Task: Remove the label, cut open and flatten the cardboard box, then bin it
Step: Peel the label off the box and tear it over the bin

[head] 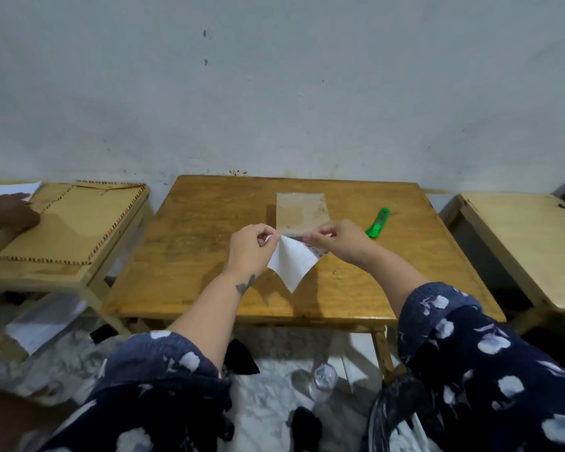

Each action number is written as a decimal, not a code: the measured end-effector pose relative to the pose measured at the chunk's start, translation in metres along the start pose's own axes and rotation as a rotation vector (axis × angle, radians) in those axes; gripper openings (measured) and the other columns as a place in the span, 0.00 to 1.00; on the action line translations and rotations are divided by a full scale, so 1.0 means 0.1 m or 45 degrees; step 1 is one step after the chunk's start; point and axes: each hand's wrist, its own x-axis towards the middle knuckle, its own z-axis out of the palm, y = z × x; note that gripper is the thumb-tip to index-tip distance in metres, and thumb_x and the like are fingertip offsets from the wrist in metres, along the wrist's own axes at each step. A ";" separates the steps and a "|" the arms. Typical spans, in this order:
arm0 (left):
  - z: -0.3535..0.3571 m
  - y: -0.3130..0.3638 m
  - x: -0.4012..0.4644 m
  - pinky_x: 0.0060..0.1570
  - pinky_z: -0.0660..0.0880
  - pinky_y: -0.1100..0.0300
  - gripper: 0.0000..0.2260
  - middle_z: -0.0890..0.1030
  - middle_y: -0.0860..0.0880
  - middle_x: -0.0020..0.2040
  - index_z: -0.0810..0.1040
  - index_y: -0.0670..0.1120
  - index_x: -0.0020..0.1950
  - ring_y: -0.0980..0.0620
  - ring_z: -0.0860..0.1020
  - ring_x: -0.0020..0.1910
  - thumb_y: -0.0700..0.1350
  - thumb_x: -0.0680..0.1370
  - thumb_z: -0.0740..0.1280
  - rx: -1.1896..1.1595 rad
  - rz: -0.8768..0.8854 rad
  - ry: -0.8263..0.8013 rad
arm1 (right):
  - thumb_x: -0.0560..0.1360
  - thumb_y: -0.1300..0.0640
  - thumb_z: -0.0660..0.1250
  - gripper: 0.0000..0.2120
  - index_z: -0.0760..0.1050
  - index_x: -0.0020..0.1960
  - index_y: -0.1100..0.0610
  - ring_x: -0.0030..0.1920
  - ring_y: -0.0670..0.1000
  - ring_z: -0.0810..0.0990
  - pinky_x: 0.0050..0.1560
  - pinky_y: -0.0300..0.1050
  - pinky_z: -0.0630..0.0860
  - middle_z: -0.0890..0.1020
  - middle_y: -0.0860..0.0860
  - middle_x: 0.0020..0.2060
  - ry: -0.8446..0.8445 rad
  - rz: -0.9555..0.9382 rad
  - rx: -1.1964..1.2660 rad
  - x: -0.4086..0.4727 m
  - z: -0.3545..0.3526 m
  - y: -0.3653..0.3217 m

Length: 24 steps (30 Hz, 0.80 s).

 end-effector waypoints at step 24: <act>1.21 1.03 -0.67 0.56 0.61 0.53 0.09 0.81 0.57 0.49 0.82 0.57 0.45 0.52 0.72 0.57 0.57 0.77 0.64 0.451 0.262 -0.282 | 0.73 0.52 0.70 0.08 0.80 0.40 0.57 0.36 0.46 0.73 0.32 0.38 0.67 0.77 0.48 0.33 0.219 -0.041 -0.354 -0.99 -0.79 0.77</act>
